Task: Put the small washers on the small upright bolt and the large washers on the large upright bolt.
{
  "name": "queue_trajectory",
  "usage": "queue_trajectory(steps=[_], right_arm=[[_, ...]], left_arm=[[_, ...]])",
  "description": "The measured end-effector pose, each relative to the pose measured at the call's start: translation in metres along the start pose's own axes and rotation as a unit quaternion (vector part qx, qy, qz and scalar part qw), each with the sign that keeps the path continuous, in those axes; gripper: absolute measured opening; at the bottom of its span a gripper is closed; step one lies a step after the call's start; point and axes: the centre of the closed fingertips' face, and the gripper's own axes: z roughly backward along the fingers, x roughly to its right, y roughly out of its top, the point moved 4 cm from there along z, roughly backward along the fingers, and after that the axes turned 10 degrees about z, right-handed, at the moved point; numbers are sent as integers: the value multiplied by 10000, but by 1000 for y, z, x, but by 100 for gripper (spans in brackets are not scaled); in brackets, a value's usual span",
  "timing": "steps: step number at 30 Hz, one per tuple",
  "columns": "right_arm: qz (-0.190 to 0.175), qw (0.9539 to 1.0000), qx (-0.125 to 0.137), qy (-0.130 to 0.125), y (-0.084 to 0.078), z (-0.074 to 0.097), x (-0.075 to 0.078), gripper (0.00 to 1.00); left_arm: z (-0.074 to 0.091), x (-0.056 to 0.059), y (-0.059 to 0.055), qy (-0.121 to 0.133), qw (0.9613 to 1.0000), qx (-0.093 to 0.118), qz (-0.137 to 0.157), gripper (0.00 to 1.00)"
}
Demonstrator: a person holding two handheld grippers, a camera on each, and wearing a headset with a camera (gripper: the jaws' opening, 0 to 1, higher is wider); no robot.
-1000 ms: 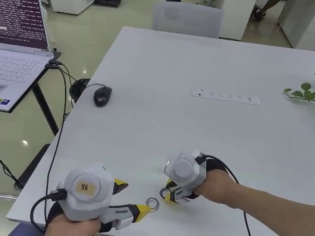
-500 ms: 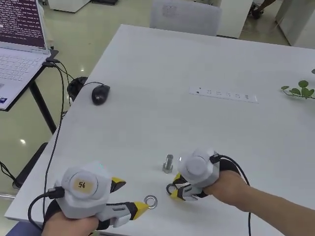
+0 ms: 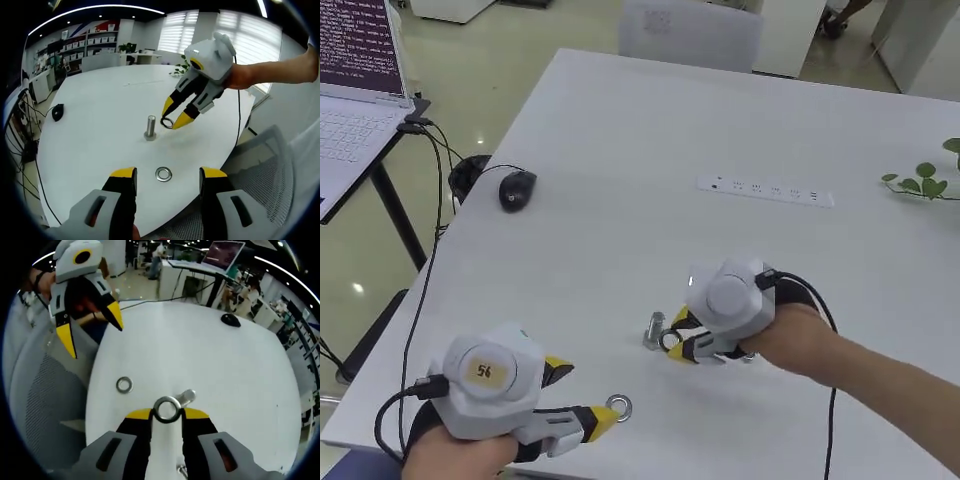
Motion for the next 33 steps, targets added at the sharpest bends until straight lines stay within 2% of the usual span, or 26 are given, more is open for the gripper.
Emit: queue_trajectory(steps=[3, 7, 10, 24, 33], right_arm=[[74, 10000, -1, 27, 3, 1, 9, 23], [371, 9991, -131, 147, 3, -1, 13, 23], [442, 9987, -153, 194, 4, -2, 17, 23], [497, 9976, -242, 409, 8, -18, 31, 23], [490, 9971, -322, 490, 4, -23, 30, 23]], left_arm=[[0, 1, 0, -14, 10000, 2, -5, 49], [1, 2, -1, -18, 10000, -10, -20, 49], [3, 1, -2, 3, 10000, -19, -16, 49], [1, 3, 0, -12, 10000, -43, -34, 49], [2, 0, -1, 20, 10000, -50, -7, 49]])
